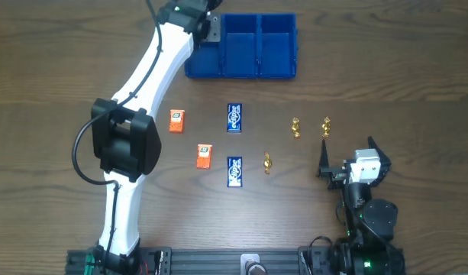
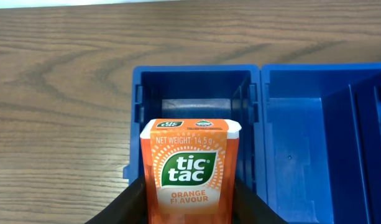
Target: Sort Candies Into Trays
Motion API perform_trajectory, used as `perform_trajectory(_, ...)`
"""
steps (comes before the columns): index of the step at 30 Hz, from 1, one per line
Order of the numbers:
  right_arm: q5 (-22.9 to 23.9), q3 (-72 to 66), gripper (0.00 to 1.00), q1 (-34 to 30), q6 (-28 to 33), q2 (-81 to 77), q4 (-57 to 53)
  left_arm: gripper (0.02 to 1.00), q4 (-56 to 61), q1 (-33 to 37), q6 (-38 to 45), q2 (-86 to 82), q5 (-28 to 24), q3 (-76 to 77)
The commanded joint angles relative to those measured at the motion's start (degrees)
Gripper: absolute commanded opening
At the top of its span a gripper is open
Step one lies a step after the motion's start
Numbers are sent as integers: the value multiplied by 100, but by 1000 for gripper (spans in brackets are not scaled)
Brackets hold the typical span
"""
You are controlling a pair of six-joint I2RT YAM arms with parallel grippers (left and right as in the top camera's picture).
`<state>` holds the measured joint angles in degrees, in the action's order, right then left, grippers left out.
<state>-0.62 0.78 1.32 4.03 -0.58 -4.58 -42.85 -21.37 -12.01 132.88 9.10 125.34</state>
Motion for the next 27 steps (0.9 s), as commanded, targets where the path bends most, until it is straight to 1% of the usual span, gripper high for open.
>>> perform_trajectory(1, 13, -33, 998, 33, 55, 42, -11, 362, 26, 83, -149, 22, -219, 81)
perform_trajectory(7, 13, -33, 998, 33, 55, 42, -13, 367, 28, 83, -155, 24, -321, 76)
perform_trajectory(9, 13, -35, 998, 33, 55, 42, -11, 402, 26, 83, -157, 24, -326, 76)
perform_trajectory(10, 13, -33, 998, 33, 55, 42, -11, 500, 22, 81, -184, 24, -326, 76)
perform_trajectory(11, 13, -33, 998, 33, 55, 42, -13, 625, 17, 79, -201, 24, -326, 76)
perform_trajectory(12, 13, -33, 998, 33, 55, 42, -13, 693, 15, 76, -223, 24, -323, 76)
perform_trajectory(13, 13, -33, 998, 33, 55, 42, -13, 805, 17, 76, -229, 24, -323, 76)
perform_trajectory(14, 13, -35, 998, 33, 55, 42, -13, 875, 17, 79, -238, 17, -319, 76)
perform_trajectory(16, 13, -33, 998, 33, 55, 42, -13, 899, 0, 76, -240, -55, -319, 68)
perform_trajectory(20, 13, -33, 998, 33, 55, 42, -13, 904, 28, 33, -240, -568, -243, -334)
perform_trajectory(23, 13, -33, 998, 33, 55, 42, -13, 908, 400, -2, -243, -1458, -151, -1373)
perform_trajectory(27, 13, -33, 998, 33, 55, 42, -13, 912, 831, -17, -243, -2728, -184, -3025)
